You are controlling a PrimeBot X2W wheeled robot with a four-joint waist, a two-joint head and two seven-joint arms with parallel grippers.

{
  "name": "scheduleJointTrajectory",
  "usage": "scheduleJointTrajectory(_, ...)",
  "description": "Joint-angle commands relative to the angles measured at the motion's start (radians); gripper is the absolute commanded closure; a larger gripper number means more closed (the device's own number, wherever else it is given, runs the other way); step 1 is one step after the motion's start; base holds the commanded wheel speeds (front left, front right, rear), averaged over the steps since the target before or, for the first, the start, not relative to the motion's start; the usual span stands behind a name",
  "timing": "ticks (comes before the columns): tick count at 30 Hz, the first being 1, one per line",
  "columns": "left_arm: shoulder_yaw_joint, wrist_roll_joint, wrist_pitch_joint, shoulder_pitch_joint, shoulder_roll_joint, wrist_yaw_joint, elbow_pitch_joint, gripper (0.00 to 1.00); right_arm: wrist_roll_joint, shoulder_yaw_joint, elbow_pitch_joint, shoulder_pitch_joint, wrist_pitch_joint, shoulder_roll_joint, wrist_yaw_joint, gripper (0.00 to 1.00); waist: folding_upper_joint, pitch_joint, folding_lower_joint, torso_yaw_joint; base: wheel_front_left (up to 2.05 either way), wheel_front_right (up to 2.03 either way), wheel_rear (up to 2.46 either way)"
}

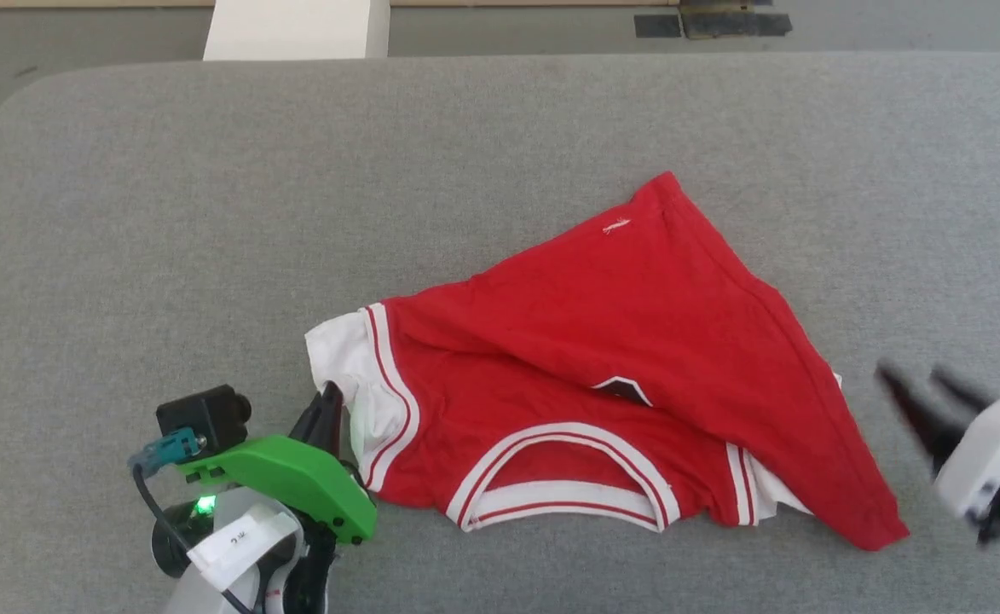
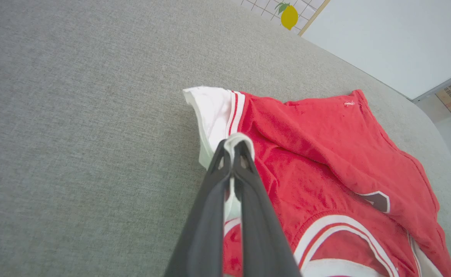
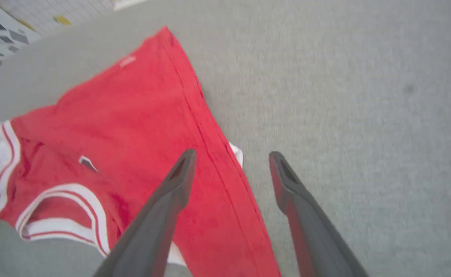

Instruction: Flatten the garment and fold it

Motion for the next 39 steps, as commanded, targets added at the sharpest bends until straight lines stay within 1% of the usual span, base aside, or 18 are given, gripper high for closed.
scheduleJointTrajectory(1,0.004,-0.002,-0.004,0.012,0.007,0.007,-0.002,1.0,0.017,-0.011,-0.025,-0.039,-0.066,0.007,-0.001,0.0,0.0,-0.006,0.0001,-0.005,0.0,0.0,0.0)
scheduleJointTrajectory(5,0.004,-0.002,-0.001,0.015,0.01,0.01,-0.008,1.0,0.018,0.008,-0.053,-0.091,-0.24,-0.004,-0.001,0.0,0.0,-0.007,0.0001,-0.006,0.0,0.0,0.0)
scheduleJointTrajectory(9,-0.001,0.002,0.003,0.005,0.011,0.013,-0.021,1.0,-0.001,0.057,-0.028,-0.152,-0.352,-0.025,-0.001,0.0,0.0,0.014,0.0001,0.001,0.0,0.0,0.0)
scheduleJointTrajectory(13,-0.012,0.012,0.006,-0.016,0.012,0.013,-0.036,1.0,-0.022,0.105,0.036,-0.256,-0.38,-0.03,-0.001,0.0,0.0,0.056,0.0001,0.019,0.0,0.0,0.0)
scheduleJointTrajectory(17,-0.028,0.02,0.008,-0.049,0.003,0.011,-0.047,1.0,-0.042,0.145,0.12,-0.387,-0.354,-0.038,-0.001,0.0,0.0,0.113,0.0001,0.057,0.0,0.0,0.0)
scheduleJointTrajectory(19,-0.044,0.027,0.008,-0.077,-0.006,0.006,-0.048,1.0,-0.066,0.183,0.184,-0.492,-0.297,-0.058,-0.001,0.0,0.0,0.163,0.0001,0.097,0.0,0.0,0.0)
scheduleJointTrajectory(22,-0.058,0.035,0.004,-0.106,-0.017,0.0,-0.051,1.0,-0.096,0.244,0.236,-0.589,-0.208,-0.091,-0.001,0.0,0.0,0.212,0.0001,0.136,0.0,0.0,0.0)
scheduleJointTrajectory(25,-0.072,0.04,-0.002,-0.132,-0.028,-0.006,-0.055,1.0,-0.133,0.327,0.287,-0.683,-0.07,-0.133,-0.001,0.0,0.0,0.259,0.0001,0.173,0.0,0.0,0.0)
scheduleJointTrajectory(29,-0.084,0.043,-0.012,-0.154,-0.041,-0.013,-0.054,1.0,-0.175,0.425,0.342,-0.778,0.138,-0.17,-0.001,0.0,0.0,0.3,0.0001,0.207,0.0,0.0,0.0)
scheduleJointTrajectory(33,-0.094,0.043,-0.02,-0.169,-0.051,-0.019,-0.045,1.0,-0.199,0.497,0.371,-0.844,0.301,-0.186,-0.001,0.0,0.0,0.331,0.0001,0.231,0.0,0.0,0.0)
scheduleJointTrajectory(39,-0.11,0.04,-0.032,-0.192,-0.066,-0.031,-0.026,1.0,-0.228,0.589,0.385,-0.868,0.448,-0.219,-0.001,0.0,0.0,0.37,0.0001,0.258,0.0,0.0,0.0)
